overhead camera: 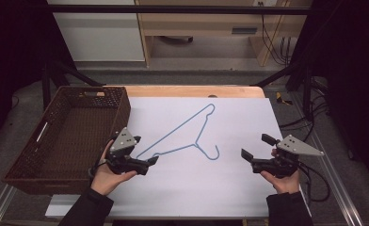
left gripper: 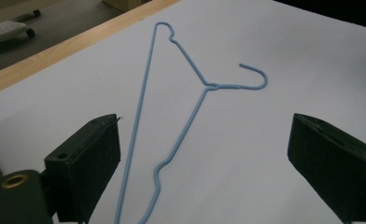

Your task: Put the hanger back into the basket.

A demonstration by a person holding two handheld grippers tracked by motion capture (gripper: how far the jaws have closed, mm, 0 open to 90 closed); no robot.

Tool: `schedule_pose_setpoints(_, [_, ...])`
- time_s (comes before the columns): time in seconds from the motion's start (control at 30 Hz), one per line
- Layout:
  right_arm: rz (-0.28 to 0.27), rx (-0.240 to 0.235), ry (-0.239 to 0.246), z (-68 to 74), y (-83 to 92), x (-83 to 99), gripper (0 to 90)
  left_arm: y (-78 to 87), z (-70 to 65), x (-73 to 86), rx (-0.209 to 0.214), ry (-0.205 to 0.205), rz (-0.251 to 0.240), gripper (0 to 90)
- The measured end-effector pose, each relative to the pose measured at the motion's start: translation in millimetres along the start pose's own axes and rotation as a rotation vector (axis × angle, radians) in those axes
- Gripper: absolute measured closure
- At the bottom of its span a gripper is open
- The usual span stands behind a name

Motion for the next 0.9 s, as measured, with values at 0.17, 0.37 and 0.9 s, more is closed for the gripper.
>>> schedule_pose_setpoints(0.17, [0.003,-0.002,-0.001,0.6,-0.4,0.1,4.9,-21.3,-4.8,-4.2,0.002,-0.026,0.052,10.2])
schedule_pose_setpoints(0.37, [0.008,-0.007,-0.001,1.5,-2.3,0.7,5.0,-45.8,-5.6,-6.6,0.008,-0.049,0.122,11.8])
schedule_pose_setpoints(0.9, [0.018,-0.013,-0.003,3.0,-6.0,2.0,5.0,-97.1,6.7,-10.2,0.045,-0.071,0.249,17.4])
Point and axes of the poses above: each handheld gripper's, and its own axes: y roughly backward along the jaws, x roughly out of its underside, z roughly to its left, the point moved 2 cm from there along -y, roughly forward along the jaws, and after that the axes turned 5 degrees about y, right-handed, at the moved point
